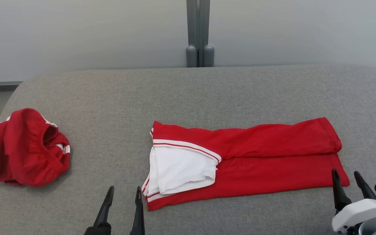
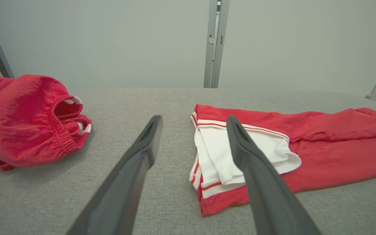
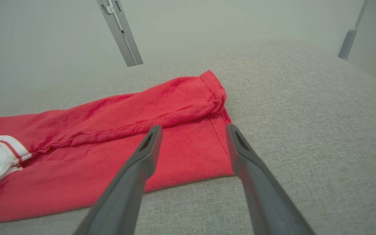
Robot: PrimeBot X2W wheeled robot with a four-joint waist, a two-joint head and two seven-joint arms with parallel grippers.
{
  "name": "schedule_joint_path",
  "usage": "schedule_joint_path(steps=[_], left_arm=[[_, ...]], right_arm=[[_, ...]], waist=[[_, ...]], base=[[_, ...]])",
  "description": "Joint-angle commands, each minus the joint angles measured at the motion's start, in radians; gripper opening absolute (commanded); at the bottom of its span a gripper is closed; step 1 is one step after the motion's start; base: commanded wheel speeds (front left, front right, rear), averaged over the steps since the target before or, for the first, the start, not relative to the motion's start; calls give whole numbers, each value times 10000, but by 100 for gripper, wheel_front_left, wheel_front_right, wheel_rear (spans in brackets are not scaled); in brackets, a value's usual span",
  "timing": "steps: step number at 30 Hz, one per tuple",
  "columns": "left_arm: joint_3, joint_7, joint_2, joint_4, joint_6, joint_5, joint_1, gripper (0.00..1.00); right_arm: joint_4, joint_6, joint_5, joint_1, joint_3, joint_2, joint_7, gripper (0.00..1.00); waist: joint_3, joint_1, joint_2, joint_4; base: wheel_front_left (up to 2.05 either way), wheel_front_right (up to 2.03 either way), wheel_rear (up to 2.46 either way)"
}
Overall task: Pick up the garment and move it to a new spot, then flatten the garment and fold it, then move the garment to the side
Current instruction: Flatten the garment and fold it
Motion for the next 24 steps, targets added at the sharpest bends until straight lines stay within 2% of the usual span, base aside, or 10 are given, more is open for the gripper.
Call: schedule_joint_path(steps=[1,5,10,18,24], left_arm=[[-11,-27,-65,54,-80,120,168,100],[-91,-27,-135,116,-215,296,93,100],[-153,-28,-195,105,-308,362,-260,100],[-391,-28,-232,47,-376,223,-823,100],[-598,-28,-230,33,-217,65,-1143,100]], right_arm=[[281,-14,90,-332,8,-159,-34,100],[1648,-19,315,-1148,-273,-470,29,100],[3036,-17,561,-2539,-306,-875,743,100],[4183,-16,1094,-3938,210,-1261,1873,100],[4781,-16,1432,-4388,655,-1352,2149,100]], waist=[[44,1,0,194],[250,1,0,376],[689,1,0,523],[1500,1,0,691],[1864,1,0,687]], base=[[0,0,0],[0,0,0],[0,0,0],[0,0,0],[0,0,0]])
